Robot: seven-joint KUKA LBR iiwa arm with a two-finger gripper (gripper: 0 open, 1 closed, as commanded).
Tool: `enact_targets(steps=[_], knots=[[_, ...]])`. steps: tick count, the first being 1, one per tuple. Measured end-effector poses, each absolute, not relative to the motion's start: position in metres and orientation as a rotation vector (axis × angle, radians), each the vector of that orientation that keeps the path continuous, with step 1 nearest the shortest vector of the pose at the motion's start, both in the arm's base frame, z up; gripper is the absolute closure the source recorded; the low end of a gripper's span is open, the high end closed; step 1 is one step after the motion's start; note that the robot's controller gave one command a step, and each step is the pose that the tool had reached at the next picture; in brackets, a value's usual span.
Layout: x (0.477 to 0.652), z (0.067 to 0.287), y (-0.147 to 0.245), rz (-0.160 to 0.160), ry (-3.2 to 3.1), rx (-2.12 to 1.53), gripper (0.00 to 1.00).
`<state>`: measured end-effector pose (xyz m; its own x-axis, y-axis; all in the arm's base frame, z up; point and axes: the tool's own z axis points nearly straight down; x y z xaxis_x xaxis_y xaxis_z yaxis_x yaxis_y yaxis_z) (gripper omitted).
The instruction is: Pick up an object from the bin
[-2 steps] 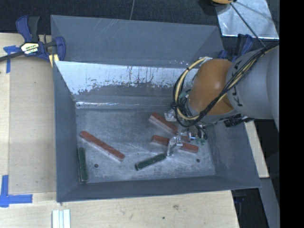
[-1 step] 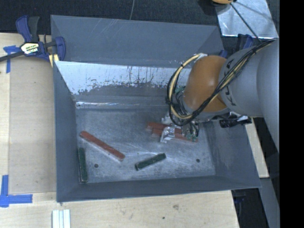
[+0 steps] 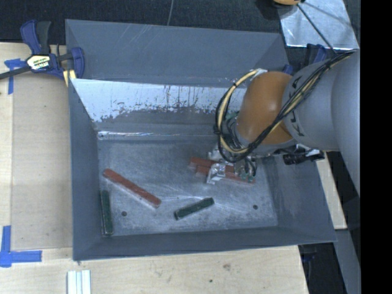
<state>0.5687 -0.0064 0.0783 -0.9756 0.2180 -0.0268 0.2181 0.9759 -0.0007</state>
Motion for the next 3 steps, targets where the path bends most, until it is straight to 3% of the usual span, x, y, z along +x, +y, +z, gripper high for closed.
enact_targets(steps=[2,3], knots=[[0.565,0.090,-0.006,-0.003,3.120,0.341,1.00],[0.564,0.109,-0.005,-0.002,3.128,0.340,1.00]])
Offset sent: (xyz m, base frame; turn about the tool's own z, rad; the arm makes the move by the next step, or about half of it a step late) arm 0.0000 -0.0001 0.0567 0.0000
